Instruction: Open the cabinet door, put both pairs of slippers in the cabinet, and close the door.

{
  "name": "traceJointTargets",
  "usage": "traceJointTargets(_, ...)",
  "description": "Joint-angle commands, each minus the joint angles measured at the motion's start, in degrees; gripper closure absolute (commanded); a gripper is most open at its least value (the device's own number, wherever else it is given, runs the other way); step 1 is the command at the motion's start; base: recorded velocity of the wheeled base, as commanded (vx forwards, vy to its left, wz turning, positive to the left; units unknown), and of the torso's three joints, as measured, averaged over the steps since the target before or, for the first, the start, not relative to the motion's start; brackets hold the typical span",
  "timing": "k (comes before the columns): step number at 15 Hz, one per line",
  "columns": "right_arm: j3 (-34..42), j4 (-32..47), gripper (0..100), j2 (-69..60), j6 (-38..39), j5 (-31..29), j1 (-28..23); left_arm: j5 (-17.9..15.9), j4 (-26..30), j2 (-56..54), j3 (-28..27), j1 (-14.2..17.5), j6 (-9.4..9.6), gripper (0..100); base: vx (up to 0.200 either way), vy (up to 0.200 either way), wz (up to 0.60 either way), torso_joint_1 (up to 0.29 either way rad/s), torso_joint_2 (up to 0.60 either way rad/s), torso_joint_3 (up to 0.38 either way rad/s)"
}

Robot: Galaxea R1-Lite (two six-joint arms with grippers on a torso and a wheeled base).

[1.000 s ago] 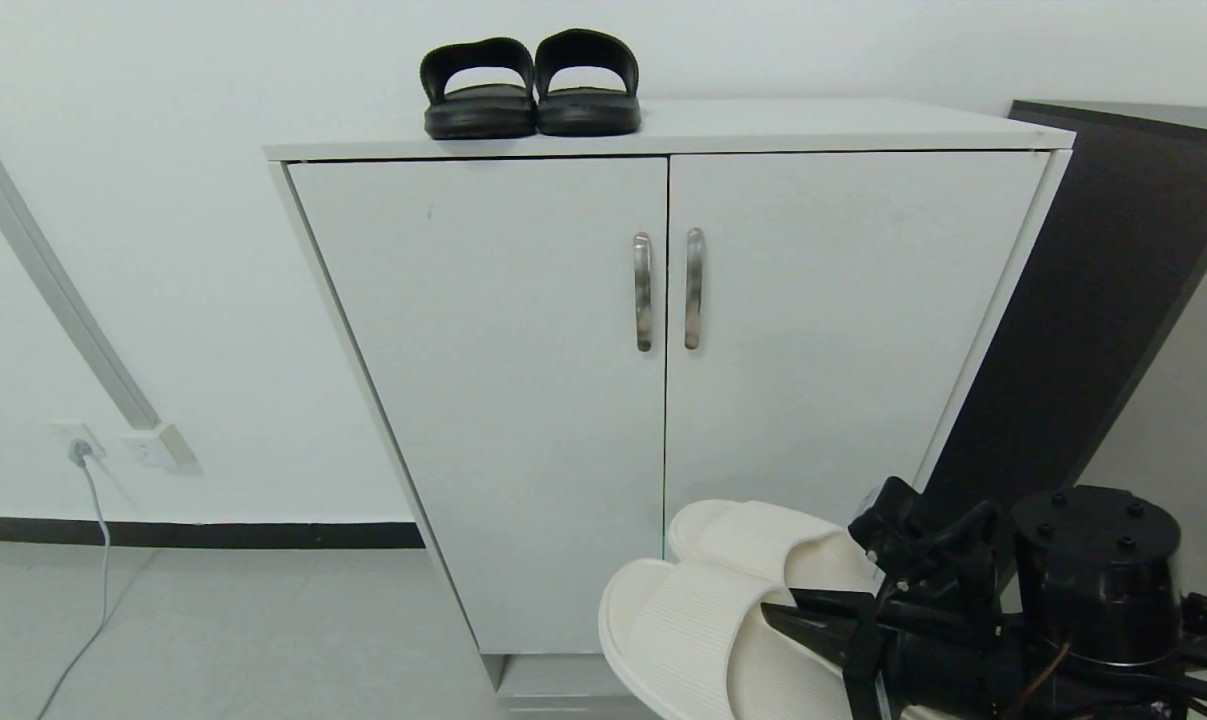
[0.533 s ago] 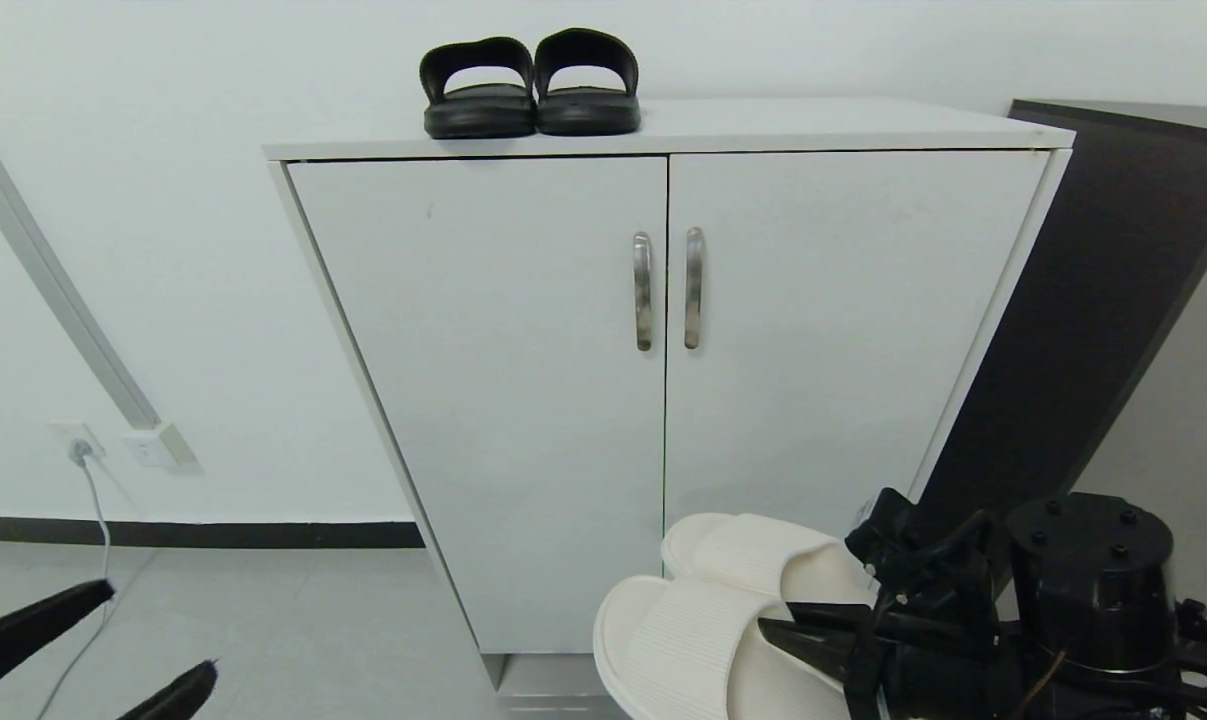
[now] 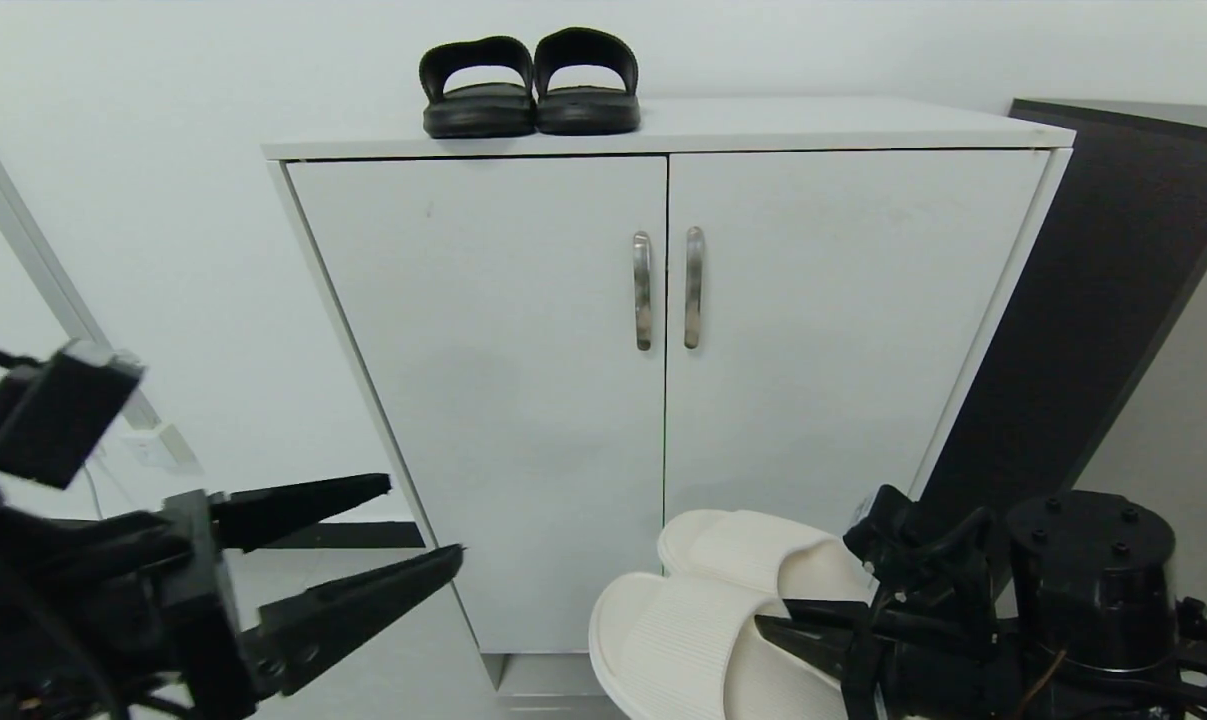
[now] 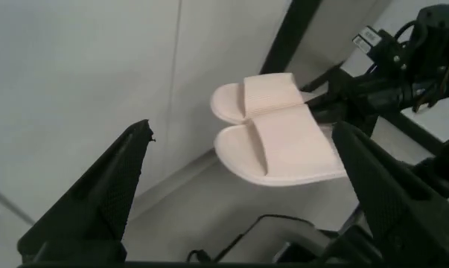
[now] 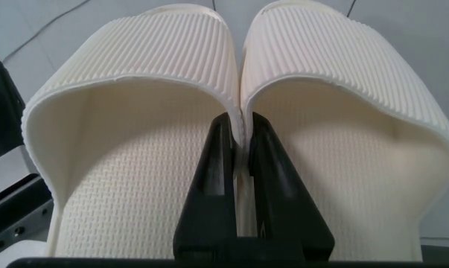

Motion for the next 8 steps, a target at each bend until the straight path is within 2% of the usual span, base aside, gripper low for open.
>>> traceJointTargets(1,0.1,0.1,100,-0.1,0.0,0.0,0.5,3.8,-5.0,9.4,-2.8,-7.0,-2.16,0,0.0,0.0,0.0,0.0,0.0,0.0)
traceJointTargets(4,0.1,0.1,100,-0.1,0.0,0.0,0.7,7.6,-12.9,17.1,-5.5,-12.0,-4.01,0,0.0,0.0,0.0,0.0,0.0,0.0)
traceJointTargets(6,0.1,0.1,100,-0.1,-0.1,-0.1,0.8,7.8,-13.1,21.0,-9.6,-13.7,-4.36,0,0.0,0.0,0.0,0.0,0.0,0.0)
traceJointTargets(8,0.3,0.1,100,-0.1,-0.1,-0.1,0.9,7.7,-13.1,23.3,-13.6,-15.0,-7.61,0,0.0,0.0,0.0,0.0,0.0,0.0)
